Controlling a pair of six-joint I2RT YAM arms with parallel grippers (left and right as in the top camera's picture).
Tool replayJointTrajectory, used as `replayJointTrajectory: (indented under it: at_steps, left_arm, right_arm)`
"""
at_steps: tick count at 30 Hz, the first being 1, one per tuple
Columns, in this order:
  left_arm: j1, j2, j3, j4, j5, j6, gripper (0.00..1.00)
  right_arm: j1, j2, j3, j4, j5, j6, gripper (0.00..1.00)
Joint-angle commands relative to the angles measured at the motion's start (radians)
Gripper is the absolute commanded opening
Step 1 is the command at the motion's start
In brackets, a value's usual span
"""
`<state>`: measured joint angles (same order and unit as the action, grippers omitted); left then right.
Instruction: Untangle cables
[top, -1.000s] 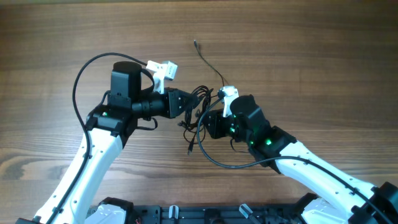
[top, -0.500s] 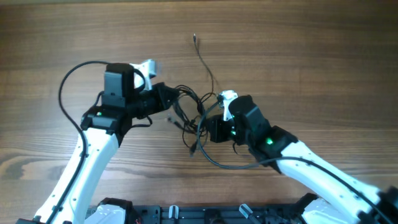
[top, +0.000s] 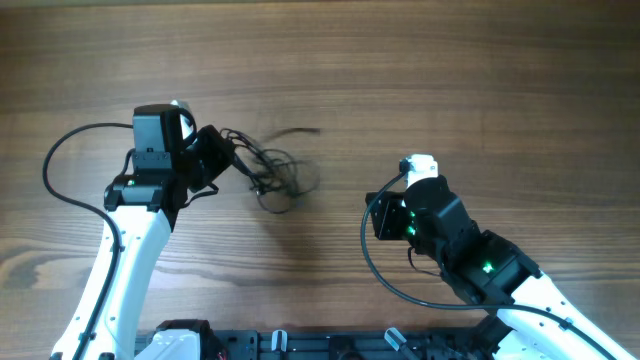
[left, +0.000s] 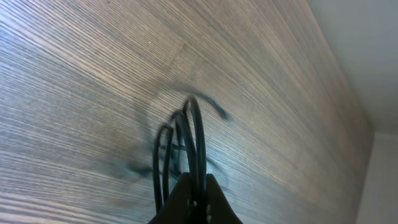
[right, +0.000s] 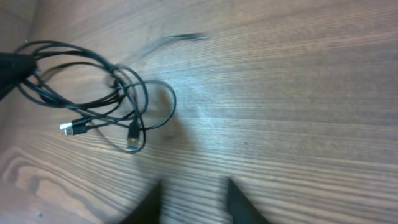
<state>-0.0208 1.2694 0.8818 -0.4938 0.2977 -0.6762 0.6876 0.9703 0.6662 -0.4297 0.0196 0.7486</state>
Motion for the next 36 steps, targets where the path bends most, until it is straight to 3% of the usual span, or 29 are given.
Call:
replayJointTrajectory:
  at_steps: [1, 3, 7, 16, 17, 22, 27, 29, 32, 36]
  left_arm:
    - [0.003, -0.014, 0.021, 0.027, 0.075, 0.079, 0.04]
    - [0.002, -0.014, 0.021, 0.055, 0.227, 0.185, 0.04]
    - [-0.037, -0.014, 0.021, 0.087, 0.470, 0.337, 0.04]
    - [-0.183, -0.014, 0.021, 0.098, 0.496, 0.359, 0.04]
    - [-0.190, -0.014, 0.021, 0.098, 0.479, 0.359, 0.04]
    - [-0.186, -0.014, 0.021, 0.095, 0.352, 0.358, 0.04]
    - [-0.186, -0.014, 0.021, 0.060, 0.167, 0.343, 0.04]
    - [-0.185, -0.014, 0.021, 0.039, 0.045, 0.270, 0.04]
    - [-0.185, -0.014, 0.021, -0.013, -0.197, 0.109, 0.04]
    - [-0.186, -0.014, 0.021, -0.012, -0.237, 0.019, 0.04]
  right_arm:
    - [-0.001, 0.009, -0.005, 0.019, 0.027, 0.050, 0.78]
    - [-0.001, 0.027, -0.005, 0.074, -0.005, -0.020, 0.86]
    - [-0.001, 0.134, -0.005, 0.255, -0.152, -0.156, 0.87]
    - [-0.001, 0.428, -0.005, 0.501, -0.227, -0.155, 0.86]
    - [-0.001, 0.442, -0.005, 0.505, -0.228, -0.155, 0.79]
    - [-0.002, 0.445, -0.005, 0.451, -0.265, -0.173, 0.06]
    - [-0.003, 0.397, -0.005, 0.481, -0.433, -0.192, 0.04]
    - [-0.021, 0.346, -0.005, 0.454, -0.442, -0.195, 0.04]
    - [-0.083, 0.234, -0.005, 0.355, -0.407, -0.185, 0.04]
    - [-0.162, 0.064, -0.005, 0.142, -0.237, -0.161, 0.05]
